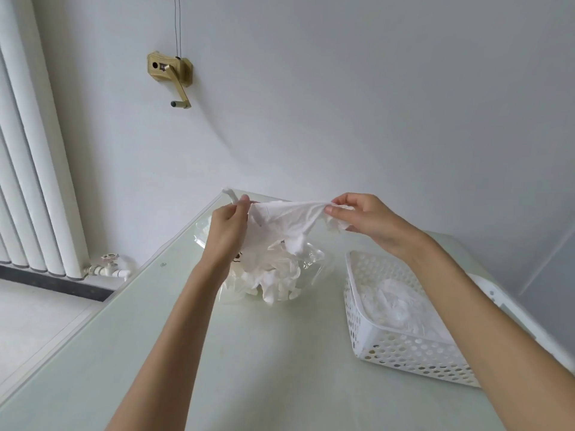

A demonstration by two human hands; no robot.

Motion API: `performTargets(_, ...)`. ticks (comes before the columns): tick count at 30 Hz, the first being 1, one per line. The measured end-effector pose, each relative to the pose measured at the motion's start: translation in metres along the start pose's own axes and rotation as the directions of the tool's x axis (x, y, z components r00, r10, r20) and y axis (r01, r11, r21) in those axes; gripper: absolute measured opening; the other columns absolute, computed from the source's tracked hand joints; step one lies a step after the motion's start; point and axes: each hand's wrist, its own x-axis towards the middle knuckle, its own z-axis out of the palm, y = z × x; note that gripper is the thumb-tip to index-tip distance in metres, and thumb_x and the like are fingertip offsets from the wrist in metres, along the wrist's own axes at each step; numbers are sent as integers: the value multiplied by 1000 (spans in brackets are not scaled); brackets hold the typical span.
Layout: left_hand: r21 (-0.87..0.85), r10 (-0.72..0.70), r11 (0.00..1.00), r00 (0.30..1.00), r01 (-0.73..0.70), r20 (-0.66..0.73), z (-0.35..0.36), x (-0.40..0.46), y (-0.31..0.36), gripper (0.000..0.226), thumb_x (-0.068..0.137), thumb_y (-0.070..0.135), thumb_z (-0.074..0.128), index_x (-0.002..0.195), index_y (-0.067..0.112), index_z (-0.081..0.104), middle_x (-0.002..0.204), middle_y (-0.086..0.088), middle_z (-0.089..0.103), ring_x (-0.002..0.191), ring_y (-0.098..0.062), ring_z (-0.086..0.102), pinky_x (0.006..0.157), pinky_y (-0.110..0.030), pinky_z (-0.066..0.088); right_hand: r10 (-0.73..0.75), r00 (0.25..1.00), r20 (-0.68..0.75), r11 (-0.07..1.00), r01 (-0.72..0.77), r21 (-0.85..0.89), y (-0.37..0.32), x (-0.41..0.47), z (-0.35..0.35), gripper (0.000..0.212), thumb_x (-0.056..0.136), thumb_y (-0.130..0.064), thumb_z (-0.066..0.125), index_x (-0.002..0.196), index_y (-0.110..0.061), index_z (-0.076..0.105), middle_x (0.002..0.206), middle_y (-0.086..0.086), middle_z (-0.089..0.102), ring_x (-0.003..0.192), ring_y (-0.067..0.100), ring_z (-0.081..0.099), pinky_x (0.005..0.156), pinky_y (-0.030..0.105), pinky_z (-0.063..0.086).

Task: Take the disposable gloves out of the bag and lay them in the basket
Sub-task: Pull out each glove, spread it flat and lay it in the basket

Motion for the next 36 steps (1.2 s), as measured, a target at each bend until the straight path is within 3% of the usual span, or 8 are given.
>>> performTargets(5, -256, -60, 961, 982, 106, 179, 10, -12, 28, 35, 102, 31, 40, 80, 18, 63, 63, 4, 66, 57, -12, 60, 51, -18, 44, 0, 968, 253, 944, -84, 319, -4, -21, -13, 23, 88, -9, 65, 108, -10, 53, 111, 6, 69, 105, 18, 68, 90, 28, 51)
performTargets(9, -310, -4, 945, 953, 103, 302, 24, -22, 51, 34, 102, 30, 40, 76, 18, 58, 62, 2, 61, 54, -10, 59, 46, -13, 44, 78, 899, 431, 891, -257, 374, -4, -42, -26, 35, 76, -20, 76, 107, -11, 62, 92, 5, 69, 101, 21, 67, 77, 24, 55)
performTargets(13, -125, 68, 992, 889, -12, 452, 47, -39, 54, 36, 93, 40, 55, 87, 6, 64, 74, -7, 59, 59, -16, 54, 50, -21, 40, 164, 904, 395, 796, -357, 488, 7, -60, -42, 20, 73, -34, 69, 81, -16, 68, 73, 5, 52, 72, 15, 58, 50, 17, 42)
performTargets(16, -165, 109, 986, 852, -27, 512, 67, -49, 47, 12, 83, 13, 70, 83, 14, 57, 78, -7, 65, 65, -17, 62, 53, -23, 46, 157, 921, 357, 882, -293, 368, 22, -74, -62, 13, 72, -19, 71, 59, -21, 71, 65, -7, 60, 64, 5, 52, 53, 14, 35)
performTargets(23, -115, 191, 982, 790, -152, 582, 104, -66, 39, 48, 81, 4, 72, 121, 25, 55, 70, -4, 65, 65, -12, 66, 54, -18, 50, 33, 971, 238, 725, -187, 663, 58, -103, -113, 45, 59, -18, 87, 96, -8, 64, 88, 5, 66, 77, 13, 65, 65, 20, 53)
performTargets(27, 9, 171, 971, 717, -241, 675, 110, -64, 35, 73, 73, 14, 81, 135, 30, 46, 112, 10, 69, 98, -6, 67, 82, -23, 55, 84, 996, 17, 873, -82, 481, 55, -113, -125, 20, 84, 0, 63, 102, -9, 64, 86, 1, 68, 77, 11, 65, 62, 16, 52)
performTargets(32, -51, 224, 957, 619, -285, 753, 125, -52, 58, 92, 62, 78, 64, 140, 42, 33, 146, 23, 39, 133, 9, 34, 109, -24, 32, -14, 1000, 4, 987, 13, 161, 35, -119, -128, 20, 83, -5, 69, 98, -18, 72, 86, -4, 74, 80, 7, 69, 70, 16, 53)
performTargets(36, 54, 118, 937, 456, -345, 882, 149, -59, 70, 43, 87, 36, 68, 126, 20, 59, 118, 2, 69, 111, -11, 64, 98, -30, 49, -70, 990, -125, 993, 81, 82, 18, -122, -131, 14, 78, -20, 76, 90, -12, 75, 84, 4, 75, 77, 14, 71, 69, 23, 55)
